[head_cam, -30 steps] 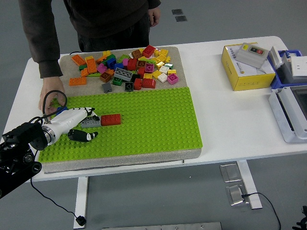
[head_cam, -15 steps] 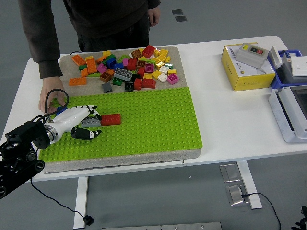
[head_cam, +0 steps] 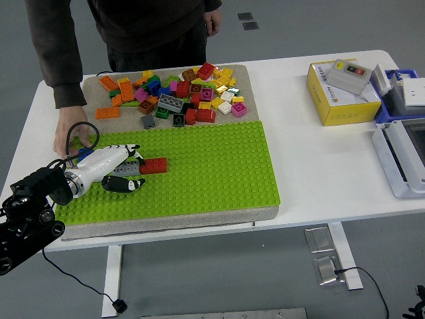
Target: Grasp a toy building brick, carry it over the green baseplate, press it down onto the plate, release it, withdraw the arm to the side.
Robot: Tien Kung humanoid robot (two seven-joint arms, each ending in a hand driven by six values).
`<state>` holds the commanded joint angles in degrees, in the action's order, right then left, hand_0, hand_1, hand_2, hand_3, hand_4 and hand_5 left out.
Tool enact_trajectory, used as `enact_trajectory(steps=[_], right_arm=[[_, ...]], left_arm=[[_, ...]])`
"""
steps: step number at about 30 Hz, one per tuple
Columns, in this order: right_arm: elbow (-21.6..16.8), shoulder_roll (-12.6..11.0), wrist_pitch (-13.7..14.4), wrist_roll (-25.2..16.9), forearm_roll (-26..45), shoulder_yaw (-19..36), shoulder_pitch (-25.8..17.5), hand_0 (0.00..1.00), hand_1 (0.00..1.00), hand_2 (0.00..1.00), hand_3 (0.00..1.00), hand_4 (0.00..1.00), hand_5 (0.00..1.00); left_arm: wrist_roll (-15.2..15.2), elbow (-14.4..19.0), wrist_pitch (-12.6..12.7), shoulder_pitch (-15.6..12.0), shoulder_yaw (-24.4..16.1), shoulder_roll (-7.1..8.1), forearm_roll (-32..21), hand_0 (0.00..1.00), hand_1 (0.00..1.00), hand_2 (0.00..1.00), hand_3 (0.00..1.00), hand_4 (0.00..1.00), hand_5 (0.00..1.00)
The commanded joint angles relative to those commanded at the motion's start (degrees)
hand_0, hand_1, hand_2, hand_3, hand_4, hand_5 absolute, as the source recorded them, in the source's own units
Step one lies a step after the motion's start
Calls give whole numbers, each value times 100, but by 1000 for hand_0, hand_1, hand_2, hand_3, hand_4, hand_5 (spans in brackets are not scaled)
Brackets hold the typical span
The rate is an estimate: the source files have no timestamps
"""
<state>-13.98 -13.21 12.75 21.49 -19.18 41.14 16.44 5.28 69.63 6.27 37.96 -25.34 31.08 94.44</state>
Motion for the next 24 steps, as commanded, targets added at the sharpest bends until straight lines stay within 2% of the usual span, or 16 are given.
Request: enact_trajectory(steps=[6,10,19,24], right_arm=[[0,-17,-1,11,-27,34,-4,644,608,651,745,592,998],[1,-24,-1,7,-14,31,-8,644,608,650,745,594,998],[-1,-9,-2,6,-4,22,-11,645,609,650,745,594,998],[-3,-7,-4,9,-8,21,-15,645,608,652,745,595,998]], left_arm=[[22,171,-11,37,-11,173,62,998,998,998,696,683,390],[20,166,8,23,-21,263,102,998,998,998,693,684,393],[-97,-241,172,-36,-37,194,319,998,998,998,691,681,395],[-105,-349,205,-48,-30,168,451,998,998,998,690,683,400]])
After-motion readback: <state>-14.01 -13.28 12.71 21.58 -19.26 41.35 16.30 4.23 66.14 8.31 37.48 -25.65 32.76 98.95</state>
